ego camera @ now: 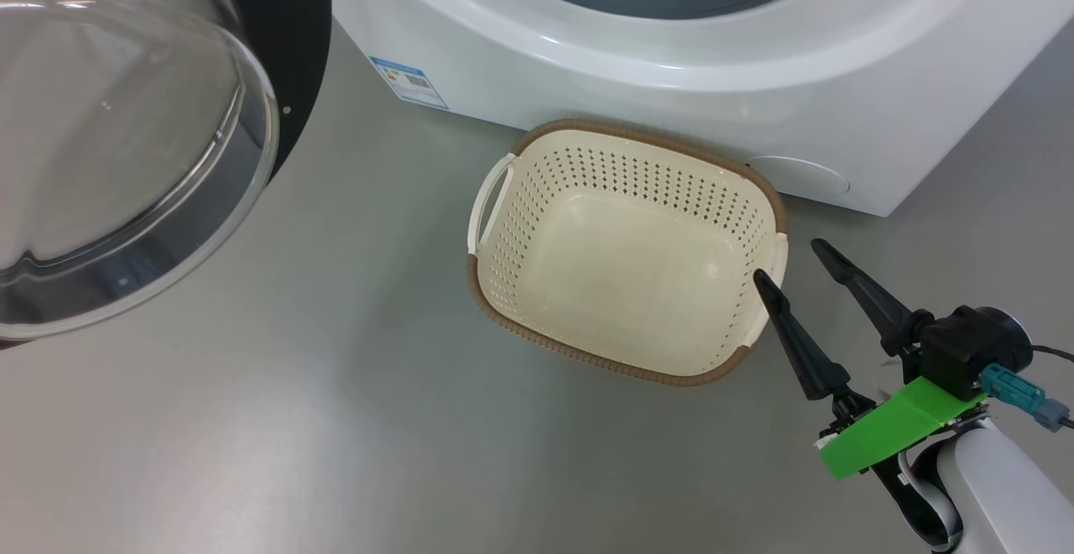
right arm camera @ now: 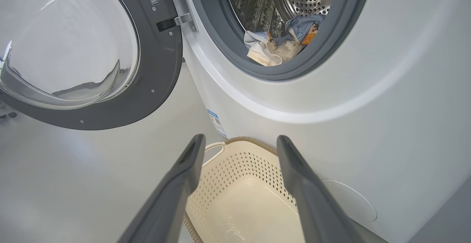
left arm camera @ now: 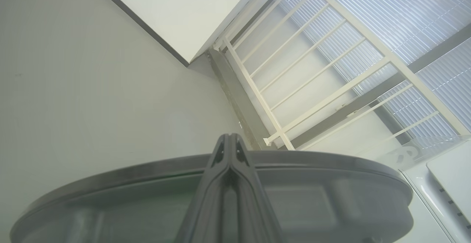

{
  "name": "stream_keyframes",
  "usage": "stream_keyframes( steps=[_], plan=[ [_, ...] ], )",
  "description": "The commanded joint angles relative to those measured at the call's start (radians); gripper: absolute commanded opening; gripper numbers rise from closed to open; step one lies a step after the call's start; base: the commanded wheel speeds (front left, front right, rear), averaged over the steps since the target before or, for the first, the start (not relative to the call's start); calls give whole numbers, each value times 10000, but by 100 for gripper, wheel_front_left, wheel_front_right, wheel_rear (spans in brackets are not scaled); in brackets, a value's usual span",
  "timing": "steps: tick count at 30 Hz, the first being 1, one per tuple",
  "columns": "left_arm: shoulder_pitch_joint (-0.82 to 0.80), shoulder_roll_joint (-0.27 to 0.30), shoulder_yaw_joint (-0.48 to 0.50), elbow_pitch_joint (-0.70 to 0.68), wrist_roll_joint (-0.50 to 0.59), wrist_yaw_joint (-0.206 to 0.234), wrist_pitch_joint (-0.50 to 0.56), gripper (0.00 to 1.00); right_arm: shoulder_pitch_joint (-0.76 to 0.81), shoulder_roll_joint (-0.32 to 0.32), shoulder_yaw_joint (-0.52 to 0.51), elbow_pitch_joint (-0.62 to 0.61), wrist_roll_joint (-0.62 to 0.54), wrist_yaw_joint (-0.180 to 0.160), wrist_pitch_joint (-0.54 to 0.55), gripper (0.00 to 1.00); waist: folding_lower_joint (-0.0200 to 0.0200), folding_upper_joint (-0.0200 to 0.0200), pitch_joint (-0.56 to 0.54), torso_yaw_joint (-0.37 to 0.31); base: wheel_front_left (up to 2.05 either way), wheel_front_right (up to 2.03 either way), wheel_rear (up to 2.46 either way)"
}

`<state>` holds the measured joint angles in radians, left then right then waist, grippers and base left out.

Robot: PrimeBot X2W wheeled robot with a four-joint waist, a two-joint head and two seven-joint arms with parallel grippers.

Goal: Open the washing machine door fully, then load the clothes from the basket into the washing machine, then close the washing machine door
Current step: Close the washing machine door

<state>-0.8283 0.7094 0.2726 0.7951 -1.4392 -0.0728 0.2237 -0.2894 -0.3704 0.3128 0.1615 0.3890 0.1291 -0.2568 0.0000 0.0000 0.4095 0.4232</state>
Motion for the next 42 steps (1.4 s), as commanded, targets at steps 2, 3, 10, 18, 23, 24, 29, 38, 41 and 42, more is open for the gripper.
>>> stream_keyframes(
  steps=[2,3,10,18,23,24,29,38,41,42],
  plan=[
    [85,713,124,-350,102,50,35,0,-67,43,248,-235,114,16,-49,100,0,0,-38,-49,0,0,0],
    [103,707,86,-381,115,86,97,0,-69,52,250,-235,114,16,-49,100,0,0,-49,-61,0,0,0],
    [196,779,-126,-527,79,424,788,0,-24,118,235,-270,94,16,-49,100,0,0,-94,-124,0,0,0],
    [315,843,-325,-817,-162,922,1909,0,27,218,195,-292,63,16,-49,100,0,0,-90,-98,0,0,0],
    [474,887,-367,-1118,-253,1126,2324,0,42,273,213,-273,86,16,-49,100,0,0,-179,-65,0,0,0],
    [509,894,-371,-1187,-275,1177,2405,0,49,286,215,-275,84,16,-49,100,0,0,-200,-61,0,0,0],
    [714,999,-387,-1490,-363,1443,2826,0,73,331,203,-297,63,16,-49,100,0,0,-266,-60,0,0,0],
    [916,1240,-426,-1550,-482,1604,3485,0,125,397,179,-317,54,16,-49,100,0,0,-398,-48,0,0,0],
    [922,1298,-461,-1504,-491,1589,3634,0,124,406,168,-321,57,16,-49,100,0,0,-401,-42,0,0,0],
    [916,1314,-471,-1478,-502,1568,3691,0,119,409,166,-323,58,16,-49,100,0,0,-405,-41,0,0,0]
  ],
)
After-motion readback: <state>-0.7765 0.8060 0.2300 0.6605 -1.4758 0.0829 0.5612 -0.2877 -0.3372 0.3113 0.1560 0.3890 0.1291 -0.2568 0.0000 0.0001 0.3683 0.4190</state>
